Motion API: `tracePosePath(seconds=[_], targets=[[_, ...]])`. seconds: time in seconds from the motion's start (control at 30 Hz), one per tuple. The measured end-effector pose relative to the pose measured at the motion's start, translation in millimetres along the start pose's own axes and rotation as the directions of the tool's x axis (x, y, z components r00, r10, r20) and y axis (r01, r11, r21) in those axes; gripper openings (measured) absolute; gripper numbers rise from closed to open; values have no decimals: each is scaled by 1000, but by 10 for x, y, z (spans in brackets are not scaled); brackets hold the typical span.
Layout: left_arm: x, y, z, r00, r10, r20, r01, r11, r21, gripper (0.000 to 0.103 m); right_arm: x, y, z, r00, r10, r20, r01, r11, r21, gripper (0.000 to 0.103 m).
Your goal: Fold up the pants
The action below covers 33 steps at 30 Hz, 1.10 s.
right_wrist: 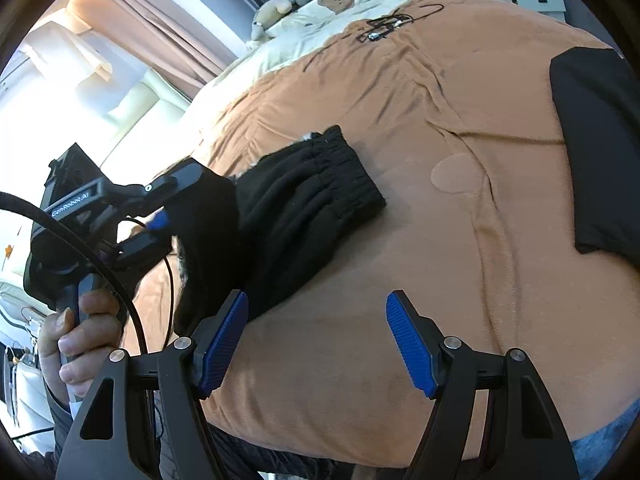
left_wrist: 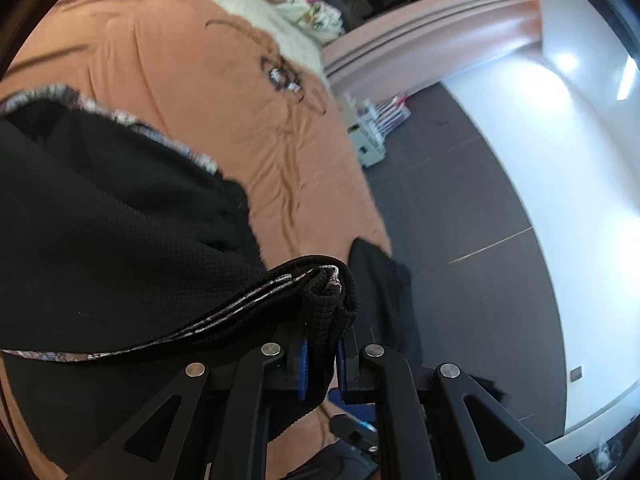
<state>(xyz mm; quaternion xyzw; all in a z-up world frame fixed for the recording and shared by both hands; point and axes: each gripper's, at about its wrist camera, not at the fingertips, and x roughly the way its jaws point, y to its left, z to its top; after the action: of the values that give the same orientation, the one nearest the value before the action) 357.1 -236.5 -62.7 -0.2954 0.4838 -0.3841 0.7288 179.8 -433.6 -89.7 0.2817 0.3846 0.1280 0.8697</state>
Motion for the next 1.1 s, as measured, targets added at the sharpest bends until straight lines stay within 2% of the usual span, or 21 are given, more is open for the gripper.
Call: tracePosePath(seconds=[0.03, 0.1, 0.17, 0.2, 0.3, 0.43, 0.73, 0.97, 1.1], targets=[[48, 39, -13, 1000, 3, -19, -4, 1000, -14, 20, 13, 1, -1, 1000, -4, -6, 4, 1000, 2, 71], [104, 123, -49, 999, -7, -48, 4, 999, -47, 65, 35, 22, -11, 1000, -8, -18, 8, 1000, 3, 72], [61, 186, -91, 999, 12, -41, -14, 998, -57, 85, 73, 72, -18, 999, -13, -29, 13, 1000, -6, 76], [29, 200, -106, 999, 16, -35, -18, 998, -56, 89, 97, 91, -14, 999, -17, -31, 17, 1000, -12, 76], [-116, 303, -118, 999, 26, -29, -28, 997, -70, 90, 151, 123, -14, 999, -18, -40, 18, 1000, -15, 76], [-387, 532, -115, 997, 82, 7, -81, 991, -102, 90, 213, 157, 16, 999, -10, -33, 9, 1000, -22, 76], [-862, 1047, -246, 984, 172, 34, -161, 963, -214, 90, 427, 242, 115, 998, -62, -29, 60, 995, -74, 76], [-993, 1377, -370, 979, 204, 27, -186, 934, -306, 90, 540, 278, 158, 997, -59, -41, 56, 996, -70, 76], [-998, 1494, -412, 975, 221, 38, -197, 925, -326, 90, 596, 288, 158, 997, -67, -49, 63, 995, -83, 76]])
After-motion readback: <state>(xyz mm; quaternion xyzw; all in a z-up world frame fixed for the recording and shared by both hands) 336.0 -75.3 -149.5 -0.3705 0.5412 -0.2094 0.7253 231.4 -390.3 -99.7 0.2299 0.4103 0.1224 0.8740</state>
